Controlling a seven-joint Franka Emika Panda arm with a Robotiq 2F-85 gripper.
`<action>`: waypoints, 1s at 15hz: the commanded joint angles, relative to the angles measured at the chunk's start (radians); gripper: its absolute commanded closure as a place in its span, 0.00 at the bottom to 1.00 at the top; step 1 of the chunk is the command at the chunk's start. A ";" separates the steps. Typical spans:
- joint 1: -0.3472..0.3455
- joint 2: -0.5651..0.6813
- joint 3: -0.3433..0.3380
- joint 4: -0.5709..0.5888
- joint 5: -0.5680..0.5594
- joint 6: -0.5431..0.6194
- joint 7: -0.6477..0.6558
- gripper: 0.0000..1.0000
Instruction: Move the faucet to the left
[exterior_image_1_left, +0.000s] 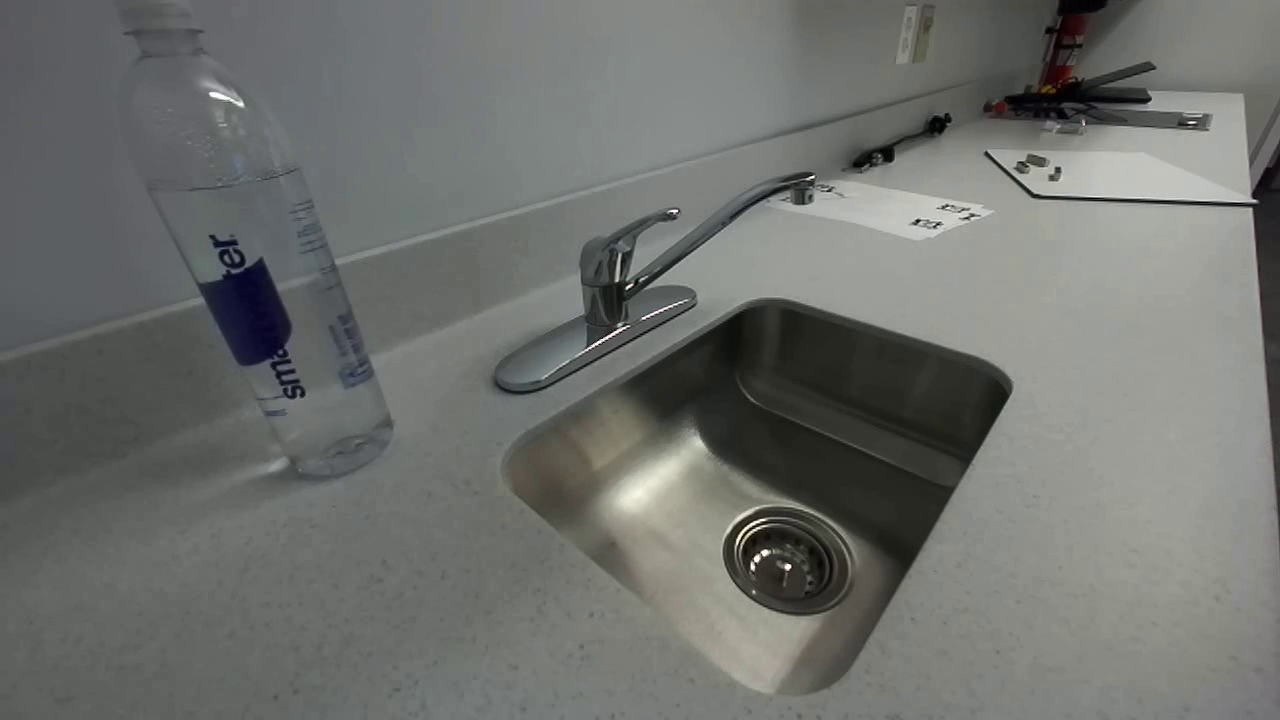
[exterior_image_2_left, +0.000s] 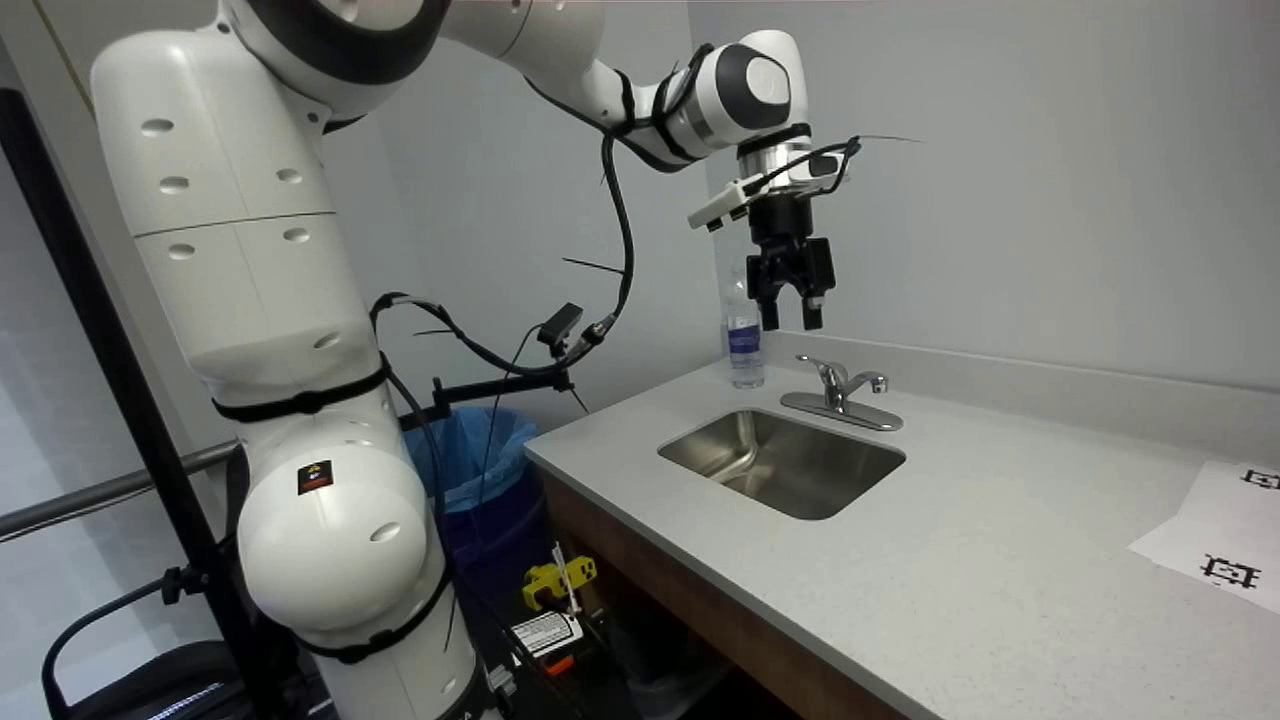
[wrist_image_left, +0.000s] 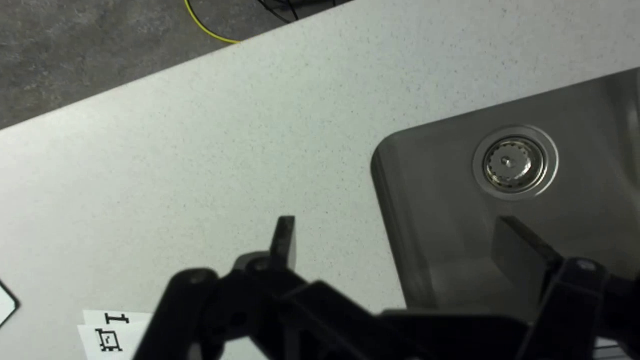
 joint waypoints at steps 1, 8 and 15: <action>0.027 0.017 -0.033 0.015 0.001 0.009 0.003 0.00; 0.029 0.056 -0.045 0.053 0.002 0.014 0.007 0.00; 0.040 0.112 -0.048 0.100 -0.007 0.011 0.044 0.00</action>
